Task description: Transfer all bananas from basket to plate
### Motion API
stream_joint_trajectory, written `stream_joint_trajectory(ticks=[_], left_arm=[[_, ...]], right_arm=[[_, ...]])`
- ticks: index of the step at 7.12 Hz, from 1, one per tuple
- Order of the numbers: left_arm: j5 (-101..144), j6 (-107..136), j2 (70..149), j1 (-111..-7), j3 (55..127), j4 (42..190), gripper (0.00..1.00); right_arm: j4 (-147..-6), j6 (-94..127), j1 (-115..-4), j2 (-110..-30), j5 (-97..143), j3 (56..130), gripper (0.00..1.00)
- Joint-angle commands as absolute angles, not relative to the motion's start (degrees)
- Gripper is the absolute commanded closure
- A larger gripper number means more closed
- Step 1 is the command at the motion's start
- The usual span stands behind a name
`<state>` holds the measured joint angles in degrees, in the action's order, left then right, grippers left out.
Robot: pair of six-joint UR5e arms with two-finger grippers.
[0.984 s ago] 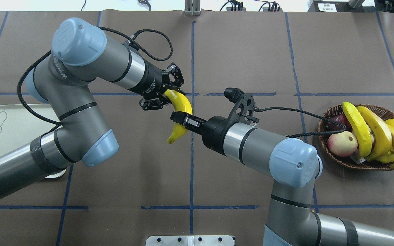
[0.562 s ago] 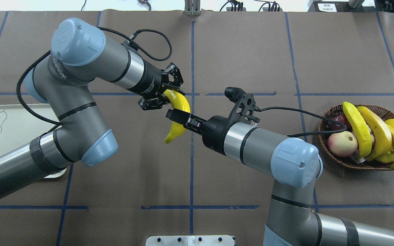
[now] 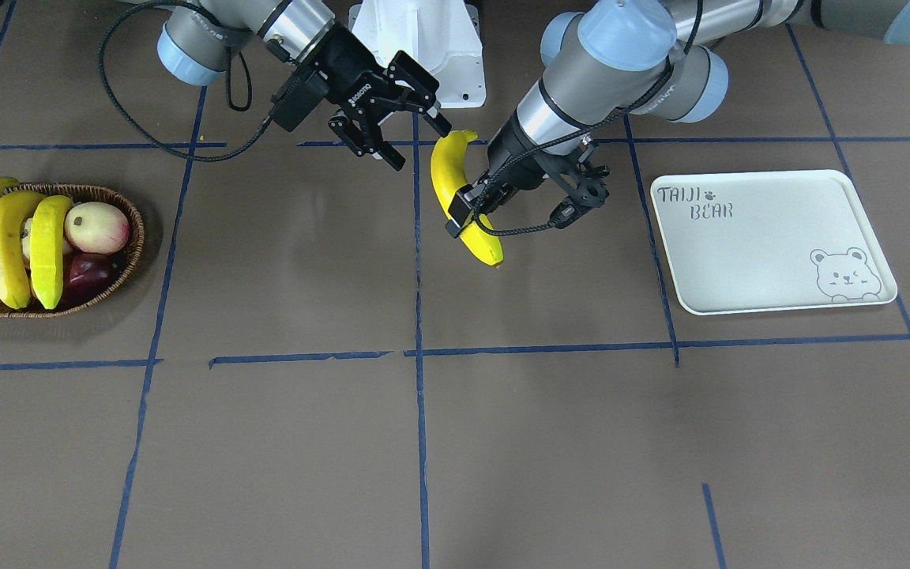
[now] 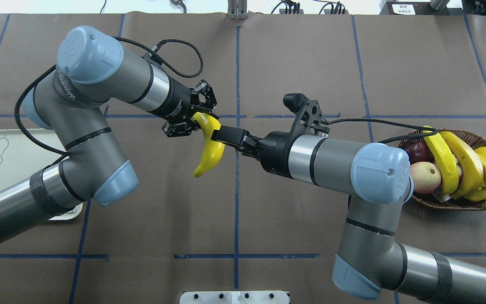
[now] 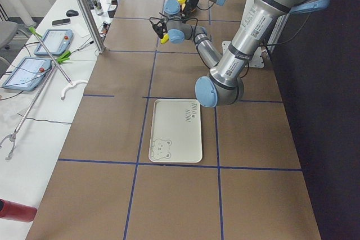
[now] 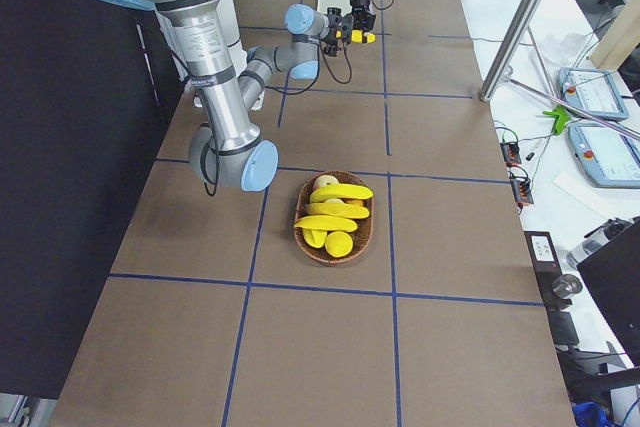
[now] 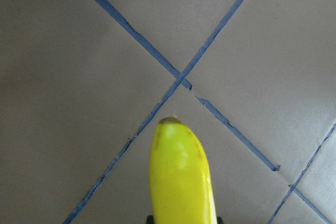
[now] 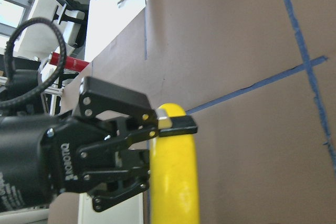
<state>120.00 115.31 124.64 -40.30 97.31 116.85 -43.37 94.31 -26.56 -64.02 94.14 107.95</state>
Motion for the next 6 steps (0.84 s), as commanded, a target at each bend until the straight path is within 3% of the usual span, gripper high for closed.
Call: stream_joint_trajectory(ticks=[1,3,6], left_arm=[[120.4,108.6,117.5,-43.2,98.5,116.7,1.00],[120.6,98.5,106.8,-46.1,100.4,117.2,1.00],[120.4,85.3,90.5,-52.5,101.2,120.3,1.00]], right_arm=[[-51.6,93.0,-36.0,-67.2,108.7,108.9,0.00],[-64.4,79.0,-43.3,-70.4,117.9,109.0,0.00],[-66.6,55.3,-55.1,-83.0,128.2,108.9,0.00]])
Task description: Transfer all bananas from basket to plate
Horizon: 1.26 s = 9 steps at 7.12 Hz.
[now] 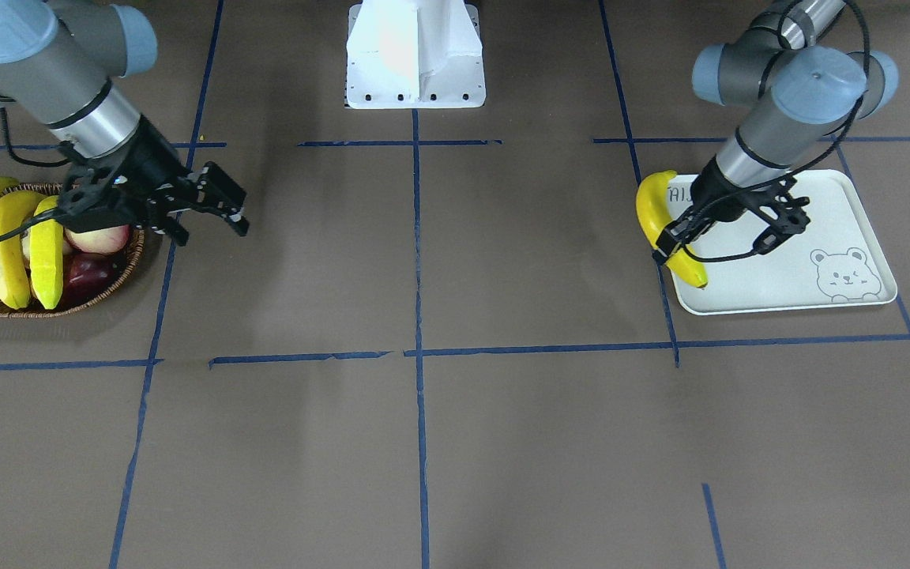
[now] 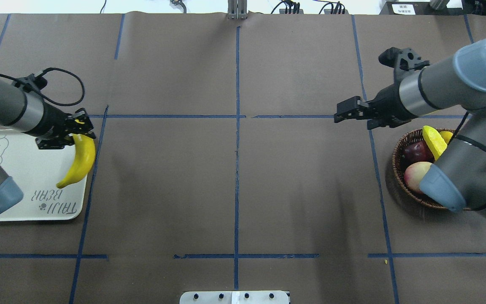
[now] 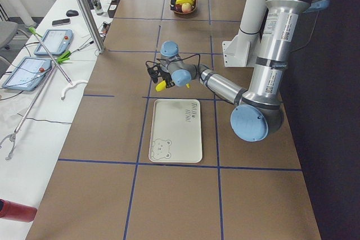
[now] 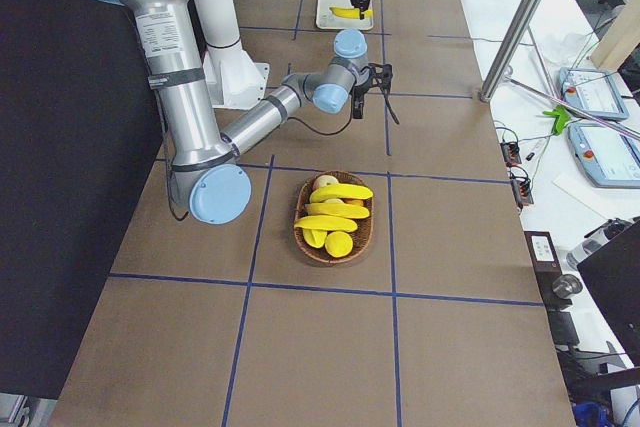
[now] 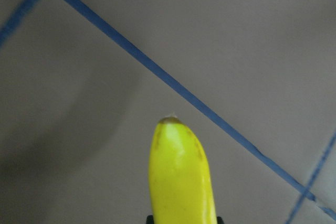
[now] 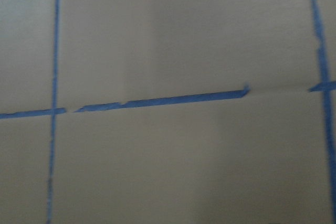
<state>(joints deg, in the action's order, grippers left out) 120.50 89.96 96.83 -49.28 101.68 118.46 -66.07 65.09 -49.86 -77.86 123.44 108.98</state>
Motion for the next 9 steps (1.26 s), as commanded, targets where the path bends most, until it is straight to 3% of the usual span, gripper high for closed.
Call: stream_joint_trajectory(ticks=[1,4,5,6,7,8,9], left_arm=[[120.7,78.9,88.3,-57.0,98.1,122.8,1.00],[120.7,72.3,86.7,-59.8,80.8,140.4,1.00],[120.7,72.2,86.7,-60.2,78.3,143.1,0.88],[121.6,72.0,86.5,-60.8,78.3,143.3,0.55],[125.6,69.6,85.8,-63.8,78.3,143.5,0.17],[129.4,63.3,85.5,-67.5,78.4,143.3,0.00],[136.2,61.7,85.8,-70.8,78.6,143.2,0.00]], right_arm=[[-66.7,48.3,-59.6,-86.4,131.6,108.5,0.00],[-67.0,41.1,-63.0,-90.1,132.2,108.3,0.00],[-66.9,41.1,-63.0,-90.3,132.2,108.4,0.00],[-66.8,41.1,-63.1,-90.4,132.8,108.5,0.00],[-66.8,41.1,-63.1,-90.5,132.8,108.5,0.00],[-66.8,41.1,-63.1,-90.7,132.8,108.5,0.00],[-66.6,41.0,-63.5,-92.0,132.7,108.6,0.00]])
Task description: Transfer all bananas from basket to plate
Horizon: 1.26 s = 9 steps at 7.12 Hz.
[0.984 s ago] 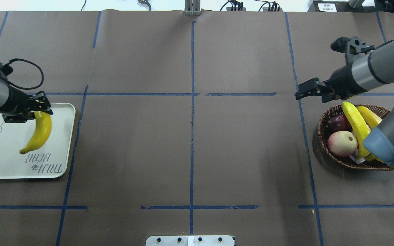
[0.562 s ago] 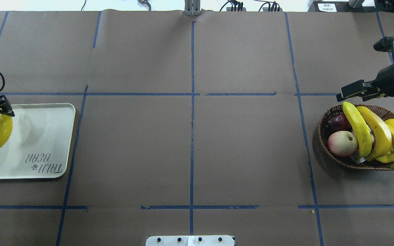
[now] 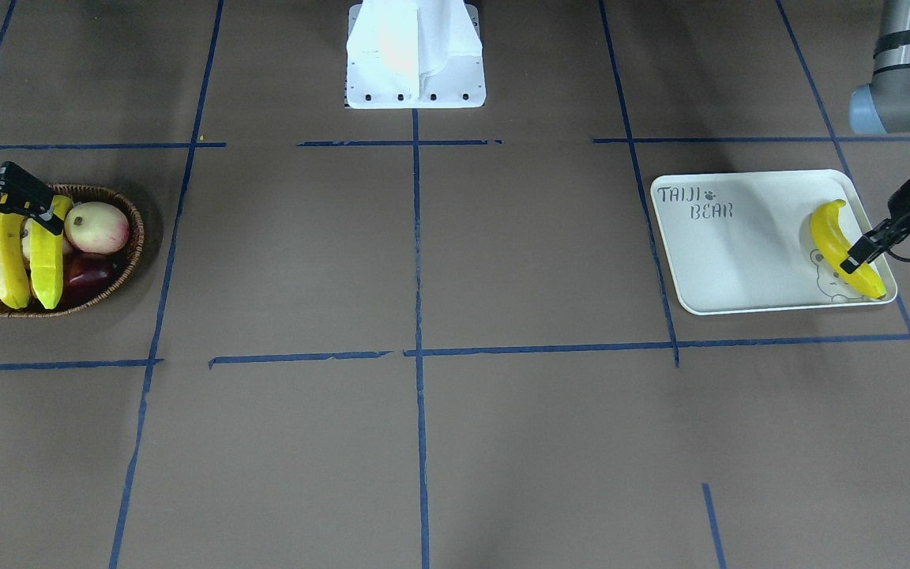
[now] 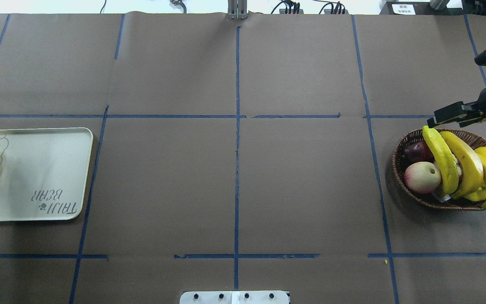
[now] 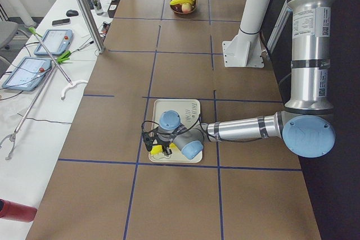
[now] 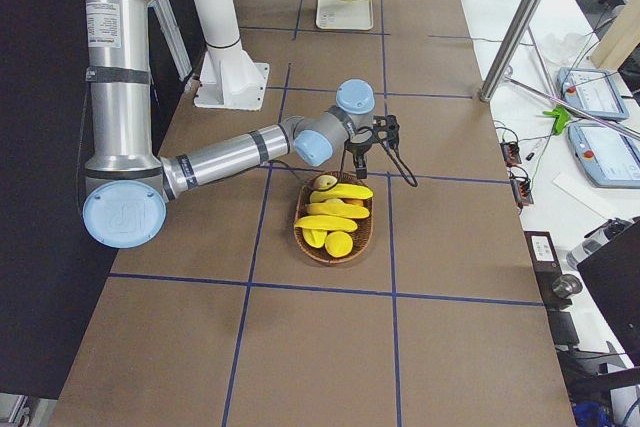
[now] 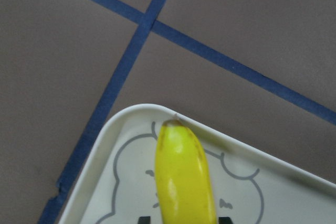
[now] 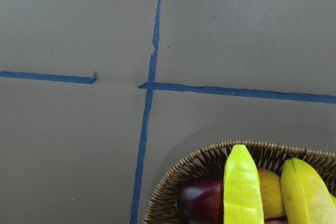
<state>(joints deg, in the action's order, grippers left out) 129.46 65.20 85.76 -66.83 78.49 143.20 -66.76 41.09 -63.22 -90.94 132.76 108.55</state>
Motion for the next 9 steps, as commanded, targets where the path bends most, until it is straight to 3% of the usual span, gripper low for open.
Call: stream_joint_trajectory(ticks=[1,3,5,9], left_arm=[[142.4,62.0,86.6,-72.8,80.2,142.9,0.00],[144.1,62.6,87.1,-72.8,83.9,142.6,0.00],[144.1,62.6,87.3,-72.8,84.0,142.7,0.00],[144.0,62.7,87.5,-72.6,83.9,142.7,0.00]], right_arm=[[-65.9,39.3,-64.1,-95.1,131.8,109.1,0.00],[-62.8,30.5,-63.9,-102.6,125.7,108.6,0.00],[-50.7,30.6,-63.9,-111.4,125.6,108.5,0.00],[-49.1,30.8,-62.2,-113.4,125.9,107.1,0.16]])
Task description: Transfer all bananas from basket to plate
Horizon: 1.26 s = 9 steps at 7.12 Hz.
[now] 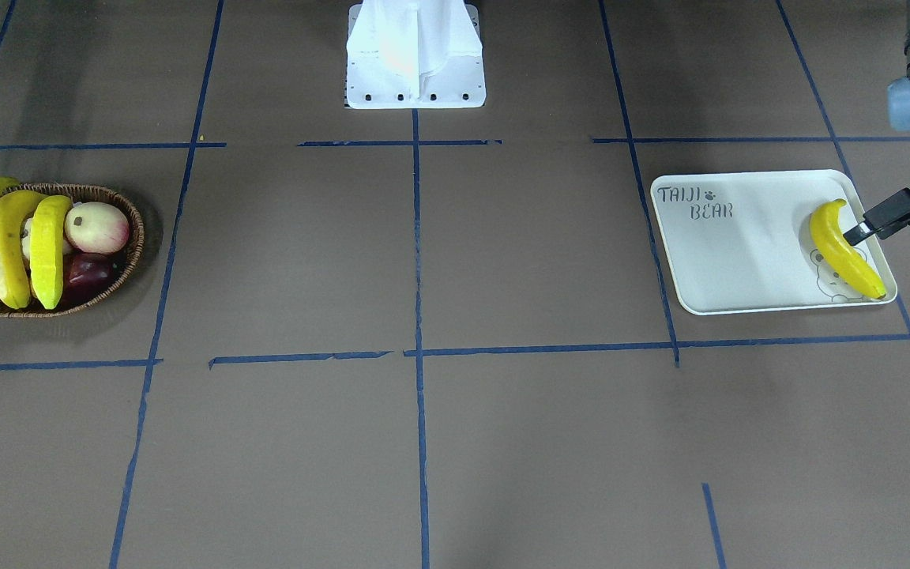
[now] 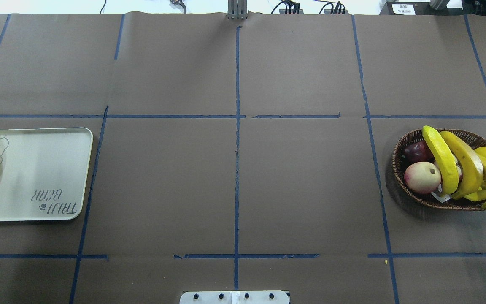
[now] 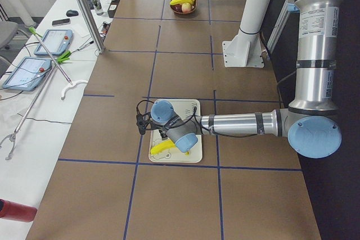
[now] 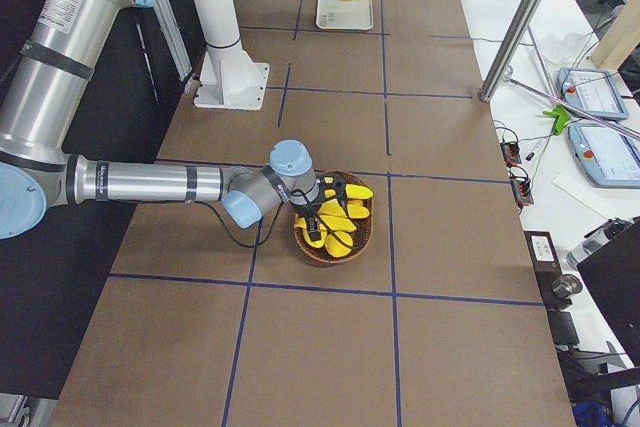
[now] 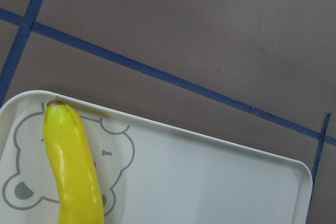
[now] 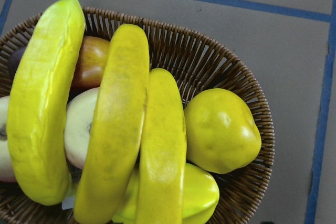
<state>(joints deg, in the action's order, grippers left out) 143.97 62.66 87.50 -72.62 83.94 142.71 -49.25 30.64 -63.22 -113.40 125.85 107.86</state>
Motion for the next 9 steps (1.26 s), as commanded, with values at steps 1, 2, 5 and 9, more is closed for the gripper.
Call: stream_joint_trajectory(ticks=[1,2,5,9], left_arm=[[144.0,62.7,87.5,-72.6,83.9,142.7,0.00],[143.9,62.7,87.5,-72.5,83.9,142.7,0.00],[143.9,62.7,87.5,-72.5,83.6,142.7,0.00],[143.9,62.7,87.5,-72.4,83.4,142.8,0.00]], right_arm=[[-49.2,31.0,-61.4,-112.5,125.8,107.1,0.17],[-49.4,31.1,-61.0,-112.2,125.7,106.7,0.17],[-49.5,31.1,-59.8,-111.0,125.5,103.9,0.26],[-49.6,31.1,-58.4,-110.1,125.5,103.6,0.74]])
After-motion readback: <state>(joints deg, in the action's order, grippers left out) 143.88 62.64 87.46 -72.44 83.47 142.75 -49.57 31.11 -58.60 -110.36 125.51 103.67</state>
